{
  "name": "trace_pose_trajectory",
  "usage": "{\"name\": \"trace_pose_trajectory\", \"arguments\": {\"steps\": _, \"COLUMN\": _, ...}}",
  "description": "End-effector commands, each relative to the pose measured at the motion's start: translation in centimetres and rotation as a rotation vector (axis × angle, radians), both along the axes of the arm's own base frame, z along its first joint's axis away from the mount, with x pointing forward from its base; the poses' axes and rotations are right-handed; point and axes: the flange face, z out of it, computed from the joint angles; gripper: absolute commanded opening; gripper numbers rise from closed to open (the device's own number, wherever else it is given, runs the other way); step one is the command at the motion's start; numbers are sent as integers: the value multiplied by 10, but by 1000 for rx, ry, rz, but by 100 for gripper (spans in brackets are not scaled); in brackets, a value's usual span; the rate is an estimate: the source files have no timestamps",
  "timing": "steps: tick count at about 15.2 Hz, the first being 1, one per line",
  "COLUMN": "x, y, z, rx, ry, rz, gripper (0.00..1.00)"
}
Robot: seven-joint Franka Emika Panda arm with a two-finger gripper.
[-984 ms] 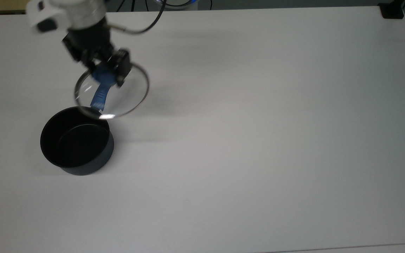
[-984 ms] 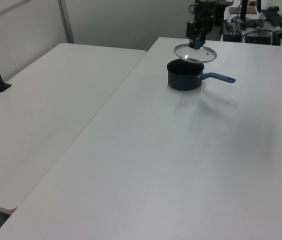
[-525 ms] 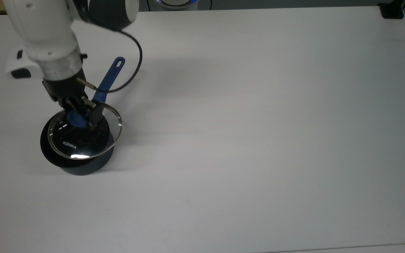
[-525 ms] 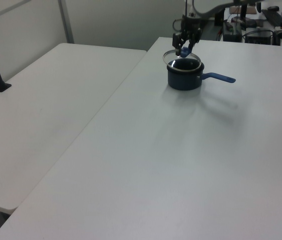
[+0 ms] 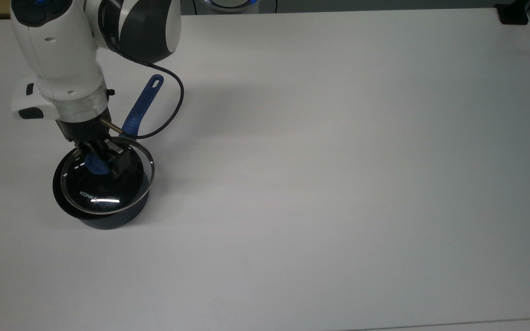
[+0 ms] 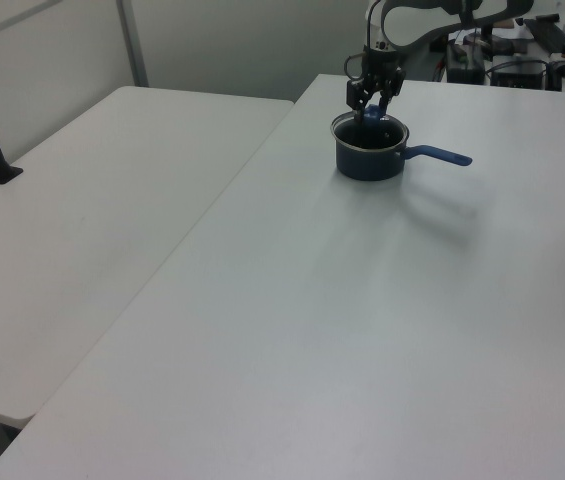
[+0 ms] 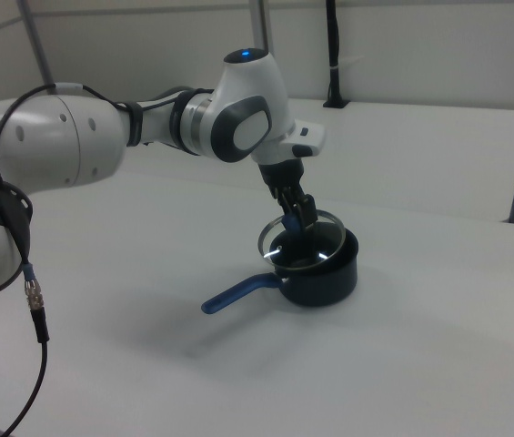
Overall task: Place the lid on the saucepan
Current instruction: 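Lower the lid onto the saucepan rim and settle it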
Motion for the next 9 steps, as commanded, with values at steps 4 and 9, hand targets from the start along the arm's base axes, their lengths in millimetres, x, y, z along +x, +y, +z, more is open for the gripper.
{"name": "trace_pose_trajectory", "arguments": {"steps": 4, "x": 2, "y": -19, "z": 1, "rx": -37, "ry": -25, "rz": -30, "gripper": 45}}
{"name": "trace_pose_trajectory", "arguments": {"steps": 9, "x": 3, "y": -20, "z": -3, "rx": -35, "ry": -50, "rz": -69, "gripper": 65}}
